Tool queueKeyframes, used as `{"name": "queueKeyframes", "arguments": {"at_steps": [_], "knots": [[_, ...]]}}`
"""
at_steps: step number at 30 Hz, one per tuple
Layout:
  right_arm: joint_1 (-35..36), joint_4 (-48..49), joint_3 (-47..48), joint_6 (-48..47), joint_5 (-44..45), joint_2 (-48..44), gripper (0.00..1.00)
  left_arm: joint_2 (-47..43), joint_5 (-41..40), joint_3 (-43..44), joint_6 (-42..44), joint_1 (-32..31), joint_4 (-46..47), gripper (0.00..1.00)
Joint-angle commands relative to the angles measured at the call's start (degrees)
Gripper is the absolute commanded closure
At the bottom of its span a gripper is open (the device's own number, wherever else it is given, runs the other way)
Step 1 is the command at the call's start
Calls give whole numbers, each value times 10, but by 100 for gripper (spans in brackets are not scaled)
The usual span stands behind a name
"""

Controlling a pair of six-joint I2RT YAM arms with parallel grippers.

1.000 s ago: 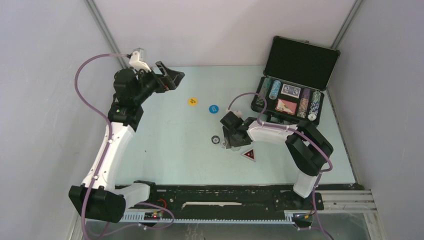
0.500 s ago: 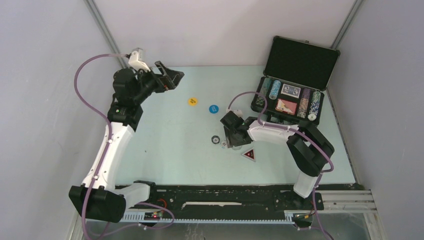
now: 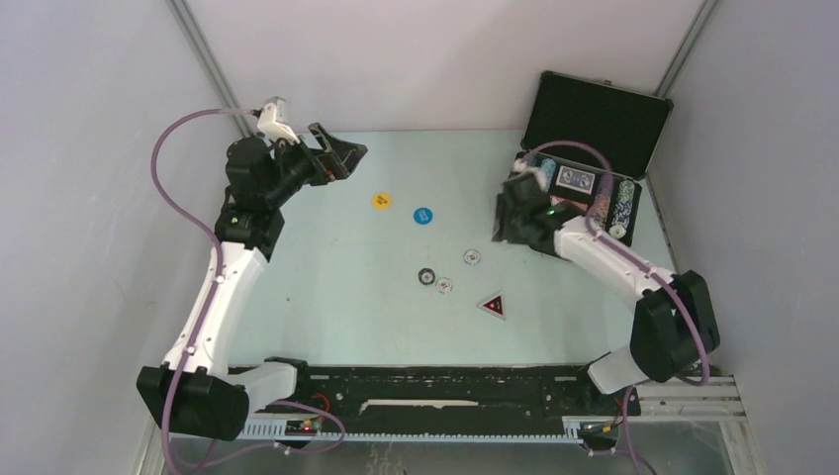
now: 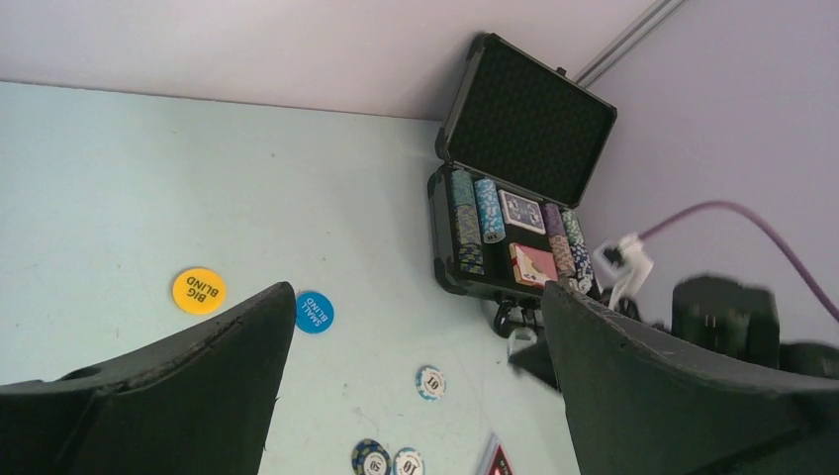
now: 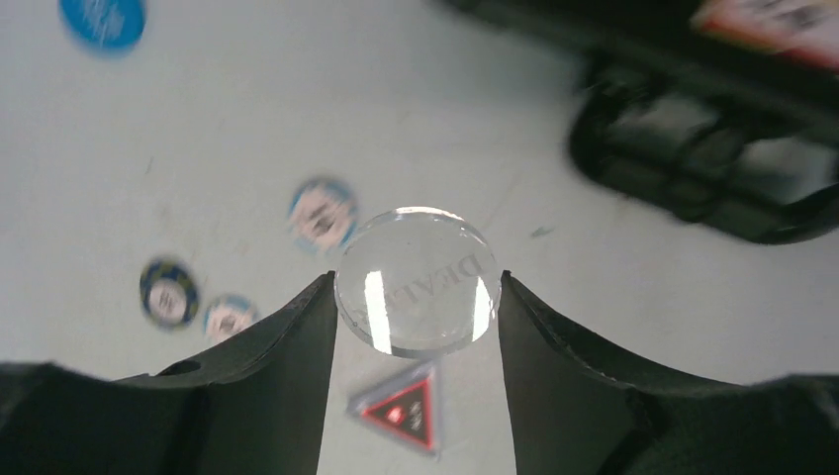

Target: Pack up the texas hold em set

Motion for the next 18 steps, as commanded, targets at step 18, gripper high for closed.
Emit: {"name": "queueKeyframes", "arguments": {"at_steps": [18], "knots": [[-320,-79,399,-80,-49,292,49,3,19,-14,-11,-12,24,0]]}}
